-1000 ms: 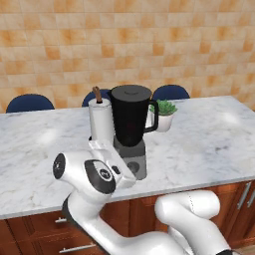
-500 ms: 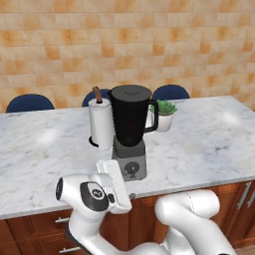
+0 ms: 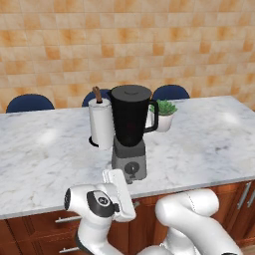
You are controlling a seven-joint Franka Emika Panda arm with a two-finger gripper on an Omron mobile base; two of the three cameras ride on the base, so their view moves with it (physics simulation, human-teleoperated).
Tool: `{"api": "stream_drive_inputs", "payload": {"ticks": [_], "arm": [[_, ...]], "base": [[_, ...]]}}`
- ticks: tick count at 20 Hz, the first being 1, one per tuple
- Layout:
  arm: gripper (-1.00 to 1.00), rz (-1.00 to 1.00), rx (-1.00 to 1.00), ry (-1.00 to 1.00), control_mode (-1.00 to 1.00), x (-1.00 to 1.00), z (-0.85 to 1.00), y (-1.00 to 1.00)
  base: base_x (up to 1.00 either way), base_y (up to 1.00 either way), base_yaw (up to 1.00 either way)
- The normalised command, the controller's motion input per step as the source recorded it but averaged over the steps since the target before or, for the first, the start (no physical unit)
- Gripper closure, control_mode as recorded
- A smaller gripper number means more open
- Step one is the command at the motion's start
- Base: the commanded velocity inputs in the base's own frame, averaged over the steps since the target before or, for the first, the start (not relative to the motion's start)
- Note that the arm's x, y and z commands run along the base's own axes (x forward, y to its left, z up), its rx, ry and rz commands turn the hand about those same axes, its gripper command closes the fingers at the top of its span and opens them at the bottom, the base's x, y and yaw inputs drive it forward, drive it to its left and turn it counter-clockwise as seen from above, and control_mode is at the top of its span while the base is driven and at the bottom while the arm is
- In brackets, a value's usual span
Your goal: Open the blender lid, put the apple in the blender, close the lid, and start the blender.
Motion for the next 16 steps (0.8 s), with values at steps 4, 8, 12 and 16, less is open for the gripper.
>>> {"api": "stream_drive_inputs", "payload": {"ticks": [4,8,12,16], "arm": [[-1.00,0.00,0.00,0.00,-1.00,0.22,-0.30,-0.10],[-1.00,0.00,0.00,0.00,-1.00,0.13,-0.18,-0.13],[-1.00,0.03,0.00,0.00,-1.00,0.11,-0.23,-0.23],[-1.00,0.07,0.00,0.00,-1.00,0.25,-0.10,-0.07]], "base": [[0.00,0.00,0.00],[0.00,0.00,0.00],[0.00,0.00,0.00],[0.00,0.00,0.00]]}}
